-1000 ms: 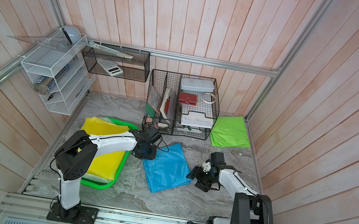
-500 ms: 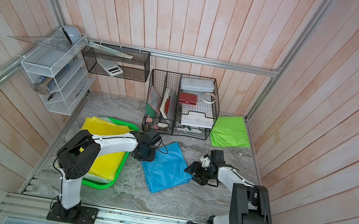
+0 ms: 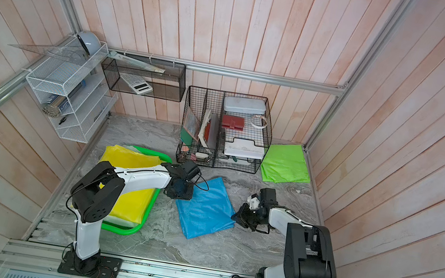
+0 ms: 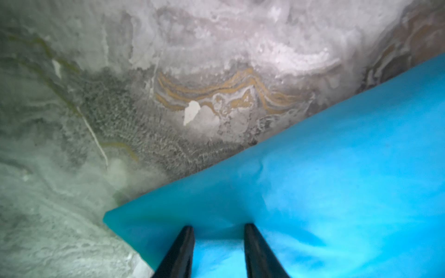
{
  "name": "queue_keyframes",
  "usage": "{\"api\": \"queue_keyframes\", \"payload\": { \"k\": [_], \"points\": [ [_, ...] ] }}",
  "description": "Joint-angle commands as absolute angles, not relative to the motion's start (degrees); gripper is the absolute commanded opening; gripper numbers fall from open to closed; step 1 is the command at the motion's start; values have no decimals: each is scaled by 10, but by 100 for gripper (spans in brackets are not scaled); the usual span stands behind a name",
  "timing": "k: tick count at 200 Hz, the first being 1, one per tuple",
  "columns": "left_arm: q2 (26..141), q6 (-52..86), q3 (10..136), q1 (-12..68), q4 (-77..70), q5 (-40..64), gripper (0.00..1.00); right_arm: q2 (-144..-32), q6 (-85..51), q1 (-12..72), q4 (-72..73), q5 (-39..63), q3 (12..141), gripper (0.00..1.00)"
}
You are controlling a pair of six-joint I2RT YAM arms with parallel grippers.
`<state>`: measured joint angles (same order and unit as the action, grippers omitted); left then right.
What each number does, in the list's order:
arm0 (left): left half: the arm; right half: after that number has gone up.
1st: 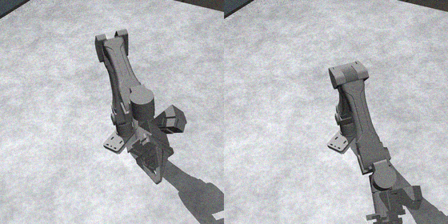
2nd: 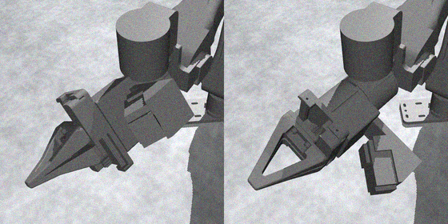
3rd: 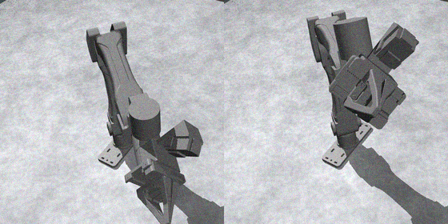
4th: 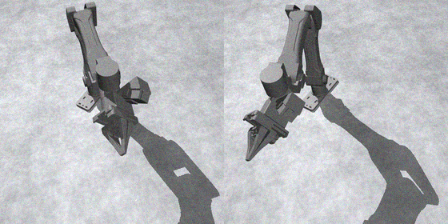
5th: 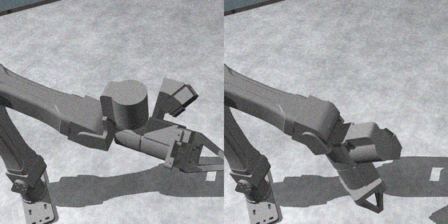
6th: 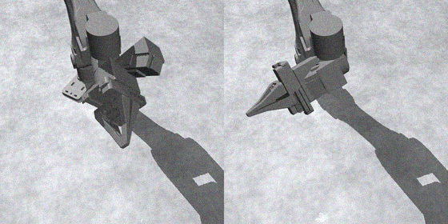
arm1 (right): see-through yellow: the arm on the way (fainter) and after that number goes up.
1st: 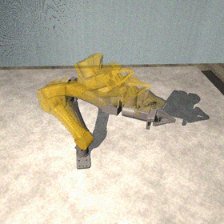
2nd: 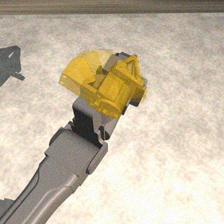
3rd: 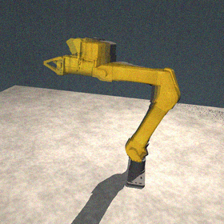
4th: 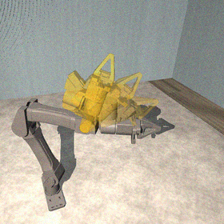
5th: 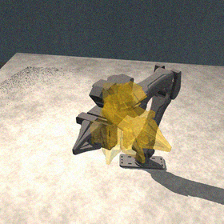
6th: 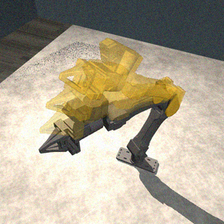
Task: Put the folded raincoat in the basket
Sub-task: Pick up the raincoat from the center of the board.
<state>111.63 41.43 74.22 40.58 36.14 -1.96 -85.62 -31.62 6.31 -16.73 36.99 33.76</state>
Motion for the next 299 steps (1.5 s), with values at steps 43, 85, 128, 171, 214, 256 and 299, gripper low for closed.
{"api": "queue_keyframes", "payload": {
  "k": [43, 85, 128, 171, 214, 256, 299],
  "points": [
    [1041, 428, 738, 402, 375, -59, 53, -790, -294, 41, -259, 277, 321, 0],
    [1014, 462, 703, 392, 338, -55, 59, -770, -296, 27, -303, 241, 318, 0],
    [1063, 461, 727, 384, 321, -17, 60, -797, -291, 27, -308, 244, 324, 0],
    [1095, 462, 738, 380, 293, 12, 60, -807, -290, 27, -303, 248, 324, 0],
    [1112, 472, 723, 380, 260, 32, 56, -816, -286, 26, -305, 252, 327, 0],
    [1129, 479, 720, 380, 251, 45, 45, -815, -287, 27, -306, 253, 327, 0],
    [1144, 481, 713, 380, 247, 52, 36, -817, -286, 27, -306, 255, 328, 0]
  ]
}}
